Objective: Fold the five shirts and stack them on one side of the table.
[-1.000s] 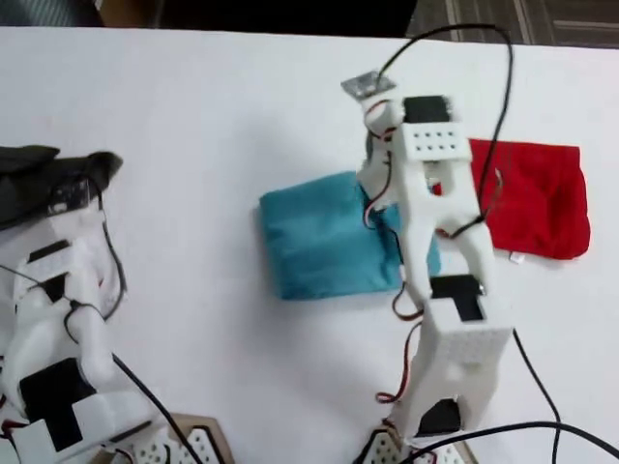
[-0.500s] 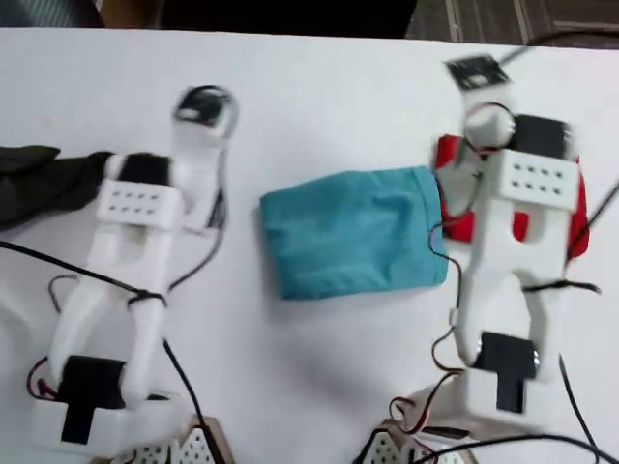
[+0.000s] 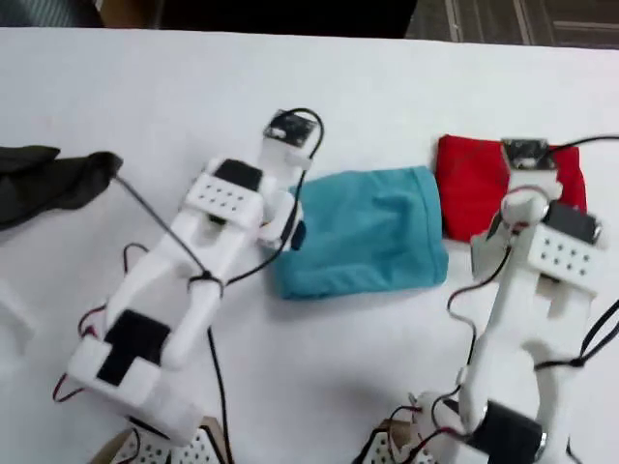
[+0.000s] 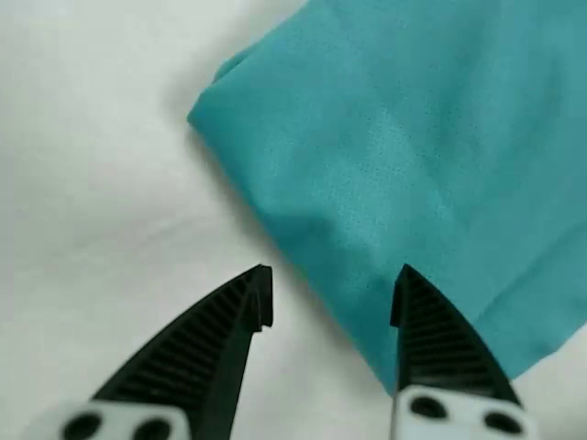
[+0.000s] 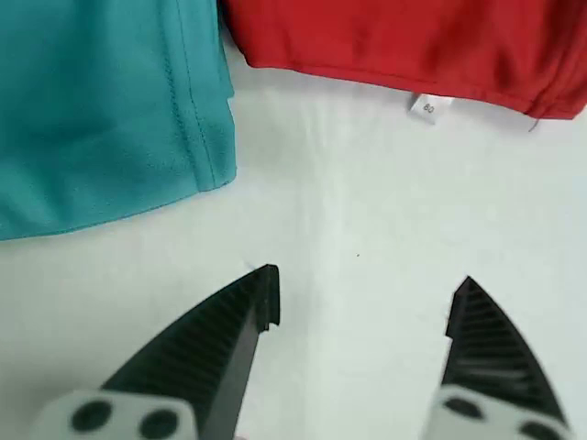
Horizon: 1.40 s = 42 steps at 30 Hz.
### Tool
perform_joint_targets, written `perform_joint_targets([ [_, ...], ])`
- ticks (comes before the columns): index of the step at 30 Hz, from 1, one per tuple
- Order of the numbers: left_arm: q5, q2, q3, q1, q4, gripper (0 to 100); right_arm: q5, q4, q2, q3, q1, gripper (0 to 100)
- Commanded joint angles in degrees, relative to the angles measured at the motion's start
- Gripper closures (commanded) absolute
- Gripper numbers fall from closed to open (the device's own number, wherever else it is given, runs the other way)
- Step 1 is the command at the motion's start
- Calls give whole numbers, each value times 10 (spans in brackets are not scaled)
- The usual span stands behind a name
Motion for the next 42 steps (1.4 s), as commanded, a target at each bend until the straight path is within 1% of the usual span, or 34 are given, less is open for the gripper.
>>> perform_joint_targets([
  [1,4,25,-58,4,-6,767,4,-61,-62,79,2,704],
  [8,4,85,-138,5,-6,767,4,-154,-77,173,-4,704],
  [11,4,107,-145,6,-2,767,4,-186,-69,197,-5,704],
  [16,2,157,-151,1,17,769,4,-201,-51,204,-4,704],
  [19,-41,175,-151,1,18,774,4,-202,-49,204,-4,704],
  [20,-55,177,-151,1,18,789,4,-202,-49,204,-4,704],
  [22,-74,177,-151,1,18,854,4,-202,-49,204,-4,704],
  [25,-86,177,-151,1,18,980,4,-202,-49,205,-4,704],
  [27,-85,177,-151,1,28,965,4,-202,-49,206,-4,704],
  [34,-86,173,-152,1,33,974,4,-201,-49,206,-4,704],
  [40,-86,98,-151,0,49,974,4,-200,-49,207,-4,704],
  [42,-86,74,-145,-10,50,974,4,-200,-49,207,-4,704],
])
